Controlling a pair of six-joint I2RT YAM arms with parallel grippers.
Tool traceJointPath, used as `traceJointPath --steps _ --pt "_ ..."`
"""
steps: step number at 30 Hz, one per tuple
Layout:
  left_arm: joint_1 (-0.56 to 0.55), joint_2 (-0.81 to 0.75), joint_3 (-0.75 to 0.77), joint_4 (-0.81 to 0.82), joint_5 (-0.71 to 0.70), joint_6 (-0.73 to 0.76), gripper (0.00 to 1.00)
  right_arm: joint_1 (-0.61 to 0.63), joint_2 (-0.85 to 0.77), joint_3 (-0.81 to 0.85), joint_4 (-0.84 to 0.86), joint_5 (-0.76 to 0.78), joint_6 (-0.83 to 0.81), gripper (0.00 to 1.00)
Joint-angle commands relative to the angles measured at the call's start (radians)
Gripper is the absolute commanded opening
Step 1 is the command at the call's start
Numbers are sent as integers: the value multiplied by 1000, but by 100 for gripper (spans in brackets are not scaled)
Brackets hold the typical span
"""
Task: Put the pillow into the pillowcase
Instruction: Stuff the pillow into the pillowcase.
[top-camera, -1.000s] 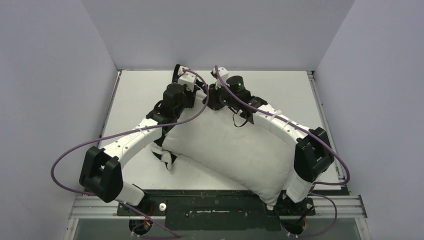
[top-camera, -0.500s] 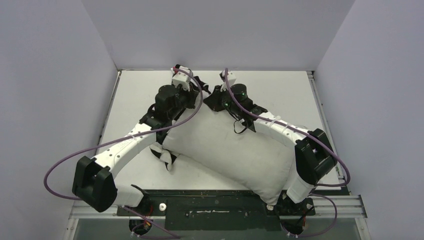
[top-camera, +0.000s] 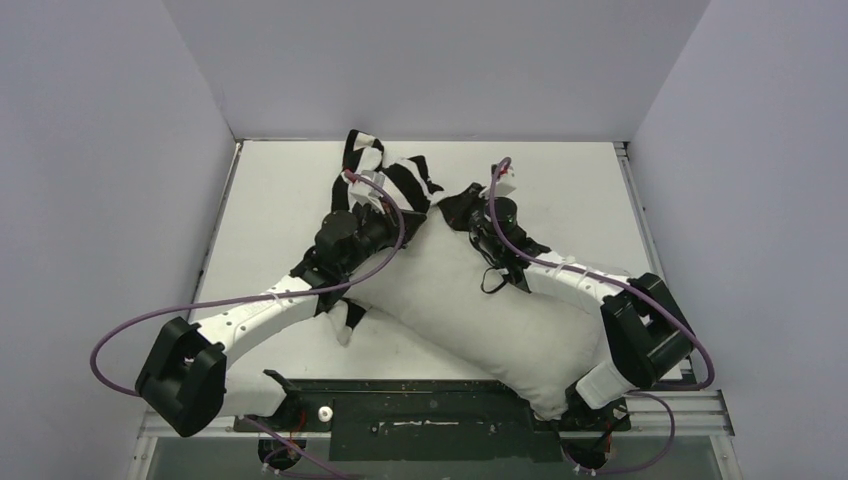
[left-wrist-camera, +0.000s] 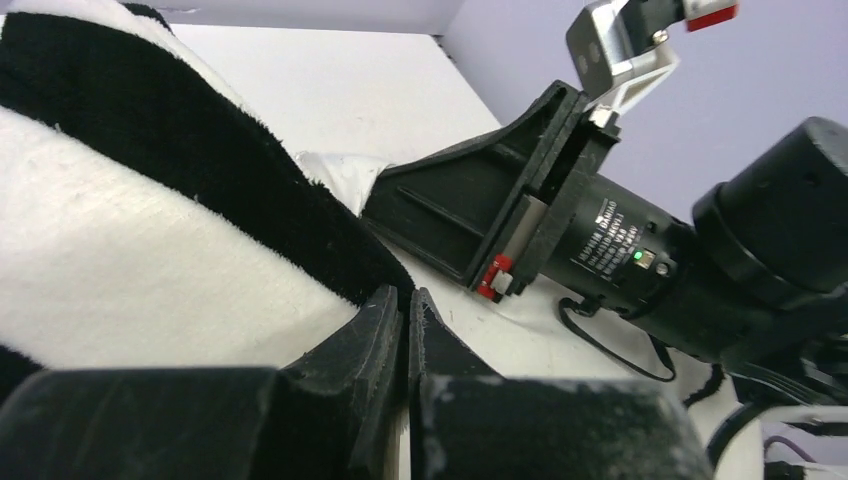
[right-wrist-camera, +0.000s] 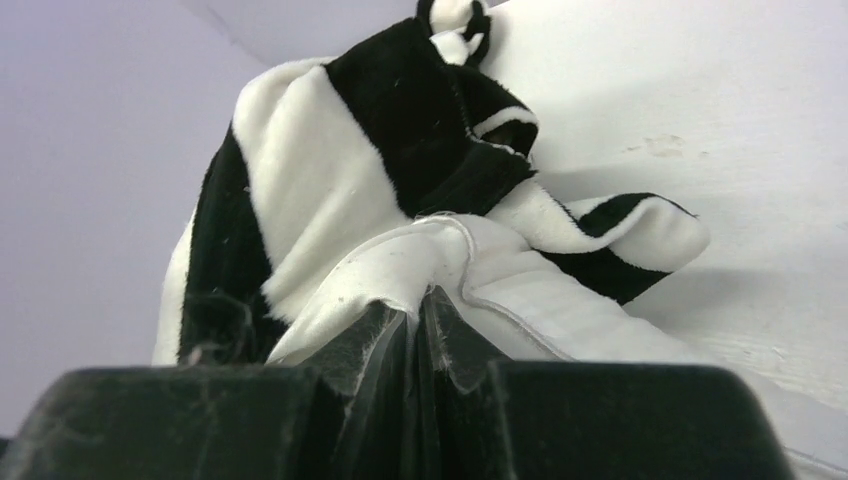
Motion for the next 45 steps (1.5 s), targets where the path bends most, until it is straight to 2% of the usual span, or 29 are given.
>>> traceJointPath --steps 1,4,6,9,12,16,19,25,27,30,33,38,40,45 --pt "-40 7 -4 243 189 -110 0 -92 -62 -46 128 213 118 0" --pt "-37 71 83 167 203 -77 0 -144 -58 -44 124 147 98 0" --pt "-28 92 143 72 176 -32 20 -164 -52 -35 91 118 48 1" --pt "22 85 183 -21 169 4 43 -191 -61 -40 34 90 -18 10" --pt "102 40 184 -120 151 15 54 -230 -80 -60 1 58 -52 16" --pt "237 -47 140 -255 159 16 58 -286 -118 -41 -86 -37 -93 44" --pt "316 -106 86 -363 153 17 62 -294 -157 11 -181 -100 -182 66" --pt "443 -202 -87 -356 226 -38 78 -261 -211 140 -380 -266 -415 98" --pt "453 -229 -133 -349 217 -48 81 -211 -220 171 -440 -276 -508 100" --pt "454 -247 -208 -313 240 -89 82 -99 -214 217 -559 -186 -665 100" --pt "453 -239 -285 -238 264 -154 82 2 -195 230 -609 -115 -802 100" --pt "449 -210 -360 -157 270 -215 80 160 -153 249 -638 -22 -912 100" --pt "446 -201 -377 -154 240 -226 78 238 -133 250 -625 73 -969 100" --pt "438 -173 -414 -122 231 -254 71 437 -4 253 -562 420 -1136 100"
